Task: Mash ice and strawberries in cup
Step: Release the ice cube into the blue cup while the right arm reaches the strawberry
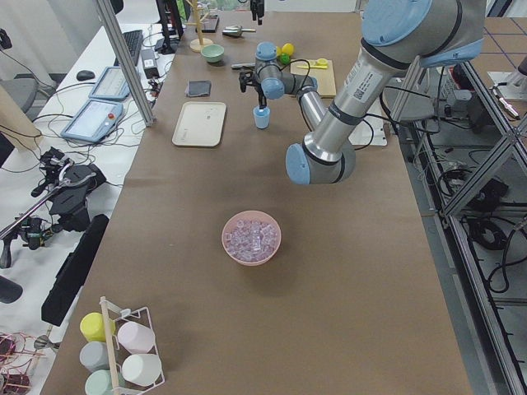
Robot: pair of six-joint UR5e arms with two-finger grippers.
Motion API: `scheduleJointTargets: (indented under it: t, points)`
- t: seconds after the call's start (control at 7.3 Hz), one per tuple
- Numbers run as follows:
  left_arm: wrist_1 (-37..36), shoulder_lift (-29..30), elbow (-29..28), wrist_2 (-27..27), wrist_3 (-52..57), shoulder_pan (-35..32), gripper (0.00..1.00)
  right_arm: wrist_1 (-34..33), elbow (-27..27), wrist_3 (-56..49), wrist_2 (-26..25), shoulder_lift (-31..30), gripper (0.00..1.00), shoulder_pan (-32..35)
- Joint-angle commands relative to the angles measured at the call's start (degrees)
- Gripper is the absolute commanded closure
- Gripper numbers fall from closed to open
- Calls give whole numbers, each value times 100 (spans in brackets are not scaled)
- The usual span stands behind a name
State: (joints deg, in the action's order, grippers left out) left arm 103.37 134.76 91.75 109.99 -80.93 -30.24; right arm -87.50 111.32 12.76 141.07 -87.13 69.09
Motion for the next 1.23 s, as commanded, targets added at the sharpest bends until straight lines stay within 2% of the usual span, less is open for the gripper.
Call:
scheduleJointTargets:
  t: [0.0,0.14,0.41,0.68,0.82,0.96,1.1]
  points:
    - [-1,24,62,13,16,-87,3,916,-232,1242,-123,109,0,-710]
    - [-53,-115,384,31,25,-253,3,1006,-337,1281,-515,144,0,-939]
    - [-289,-1052,1428,136,531,-420,3,1025,-662,1867,-1297,625,0,-1587]
    - [-1613,-1275,2229,277,1496,-850,3,1330,-1250,2001,-1495,873,0,-1872]
    - [-1810,-1694,2608,312,1893,-1078,3,1707,-1575,2054,-1547,900,1,-1943]
    - [-1812,-1994,2690,712,2228,-1420,3,1980,-1865,2194,-1713,969,3,-2039]
    - [-1812,-2197,2743,934,2501,-1736,3,2044,-1990,2221,-1715,988,9,-2110]
